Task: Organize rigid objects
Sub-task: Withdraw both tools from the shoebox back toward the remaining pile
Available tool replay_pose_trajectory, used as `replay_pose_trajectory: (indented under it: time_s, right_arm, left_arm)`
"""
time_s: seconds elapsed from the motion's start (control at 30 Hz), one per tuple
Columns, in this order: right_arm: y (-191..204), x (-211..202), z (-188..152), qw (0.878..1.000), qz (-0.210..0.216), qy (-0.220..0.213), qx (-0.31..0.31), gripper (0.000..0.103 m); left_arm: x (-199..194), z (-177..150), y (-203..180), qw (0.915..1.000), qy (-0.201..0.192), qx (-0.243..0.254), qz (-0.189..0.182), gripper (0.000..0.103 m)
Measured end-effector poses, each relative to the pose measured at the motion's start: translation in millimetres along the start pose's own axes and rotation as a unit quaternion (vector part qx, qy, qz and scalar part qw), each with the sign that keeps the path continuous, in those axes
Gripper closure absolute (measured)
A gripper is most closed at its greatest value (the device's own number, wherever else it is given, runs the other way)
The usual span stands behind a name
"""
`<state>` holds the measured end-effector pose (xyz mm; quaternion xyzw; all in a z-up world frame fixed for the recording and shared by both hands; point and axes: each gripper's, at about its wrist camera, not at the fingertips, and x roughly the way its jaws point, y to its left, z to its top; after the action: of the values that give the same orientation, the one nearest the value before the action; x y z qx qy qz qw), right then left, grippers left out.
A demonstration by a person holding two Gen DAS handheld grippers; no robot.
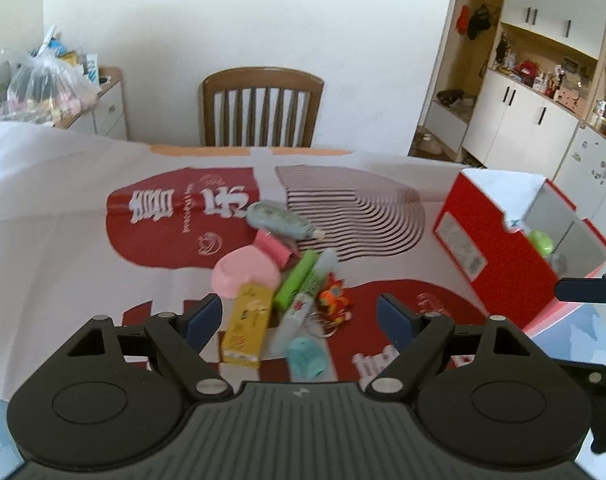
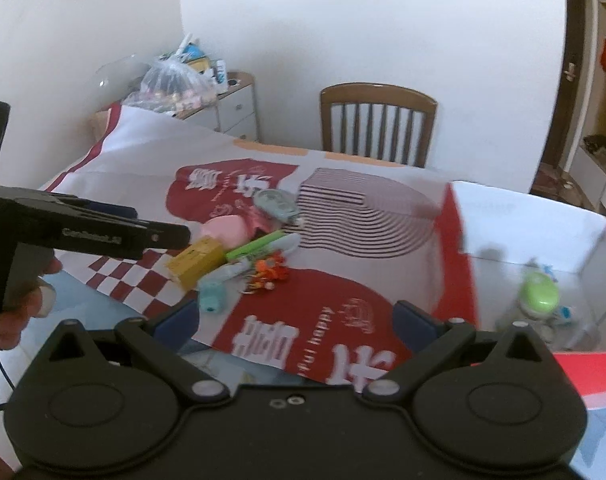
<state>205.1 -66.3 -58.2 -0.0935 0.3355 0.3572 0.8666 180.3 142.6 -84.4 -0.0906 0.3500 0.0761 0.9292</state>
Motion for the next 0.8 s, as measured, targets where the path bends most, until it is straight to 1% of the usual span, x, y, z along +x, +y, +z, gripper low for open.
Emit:
replay_pose_trajectory:
  time_s: [0.07,0.23,0.33,0.4,0.5,0.67,0.73,0.8]
  right_arm:
    - [7.8,10.0,0.4,1.000,0.005,0.007,-0.004,0.000]
    - [26.4,38.7,-1.1,0.999,0.007,0.032,-0.019,0.000]
    - [34.4,54.4,-3.1,0.999,0.008,0.046,-0.028,0.002]
    - [39.7,64.8,-2.8,0.998,0.010,0.054,-0.034,0.003]
    - [45.5,77.5,-2.1,0.997,0.009,0.062,-0.040,0.007]
    - [52.7,93.0,0.1,0.996,0.018,0.069,-0.053,0.011]
    - [55.8,100.0,1.4,0.995,0.025,0.074,-0.055,0.018]
    - [59.3,108.1,1.8,0.994,0.030,0.081,-0.059,0.022]
  left_arm:
    - [6.5,-3.0,6.3,1.0000,0.004,0.000,0.006,0.019]
    - [22.9,-7.4,21.5,0.9998,0.014,-0.010,-0.005,0.019]
    - [33.6,-9.9,27.2,0.9998,0.019,-0.002,0.009,0.019]
    - [41.8,-11.4,32.9,0.9995,0.026,-0.007,0.016,0.019]
    - [52.9,-14.0,40.9,0.9991,0.034,-0.013,0.019,0.019]
    - [64.2,-16.1,44.8,0.9991,0.036,-0.003,0.021,0.019]
    - [69.5,-16.8,46.2,0.9990,0.039,-0.002,0.023,0.019]
    - [73.7,-17.5,47.1,0.9989,0.041,-0.003,0.024,0.019]
